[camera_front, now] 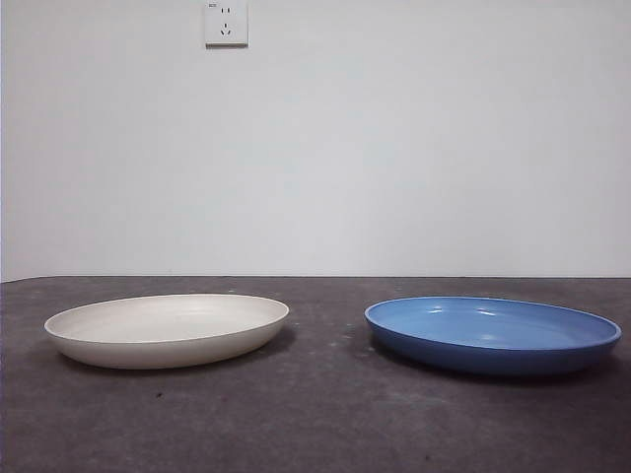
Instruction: Pick up the white plate, put it on the blue plate, put it on desk
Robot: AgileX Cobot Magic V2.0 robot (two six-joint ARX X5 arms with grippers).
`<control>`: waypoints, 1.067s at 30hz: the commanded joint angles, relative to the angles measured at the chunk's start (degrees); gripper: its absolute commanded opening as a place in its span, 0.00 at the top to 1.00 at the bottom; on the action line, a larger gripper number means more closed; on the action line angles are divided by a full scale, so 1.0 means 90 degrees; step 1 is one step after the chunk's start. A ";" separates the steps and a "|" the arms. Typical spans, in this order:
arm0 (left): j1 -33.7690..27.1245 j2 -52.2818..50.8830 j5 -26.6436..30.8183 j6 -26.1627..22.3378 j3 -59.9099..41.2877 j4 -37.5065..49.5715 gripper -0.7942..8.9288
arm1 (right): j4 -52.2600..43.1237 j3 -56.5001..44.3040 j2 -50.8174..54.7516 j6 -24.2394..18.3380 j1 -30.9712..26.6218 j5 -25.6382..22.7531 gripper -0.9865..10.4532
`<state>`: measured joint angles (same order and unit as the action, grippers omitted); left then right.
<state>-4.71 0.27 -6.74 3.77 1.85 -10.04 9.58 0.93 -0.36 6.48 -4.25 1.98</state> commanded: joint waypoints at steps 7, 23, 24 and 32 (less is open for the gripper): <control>-0.0010 -0.0012 -0.0010 0.1809 -0.0129 0.0104 0.91 | -0.0039 -0.0019 0.0017 0.1190 -0.0015 0.0780 0.91; -0.0010 0.0046 -0.0430 0.3237 0.0539 -0.0019 0.91 | -0.0051 0.0804 0.0010 0.1617 -0.0015 0.0952 0.91; -0.0010 0.0075 -0.0520 0.3317 0.0678 -0.0143 0.91 | -0.0044 0.0928 0.0010 0.1615 -0.0015 0.0969 0.91; -0.0010 0.0665 -0.0634 0.2834 0.1984 -0.1151 0.91 | 0.0469 0.2200 -0.0491 0.1304 -0.0012 0.1039 0.91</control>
<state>-4.71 5.85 -12.21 31.70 17.87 -20.99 13.67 19.49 -4.14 19.59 -4.25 11.05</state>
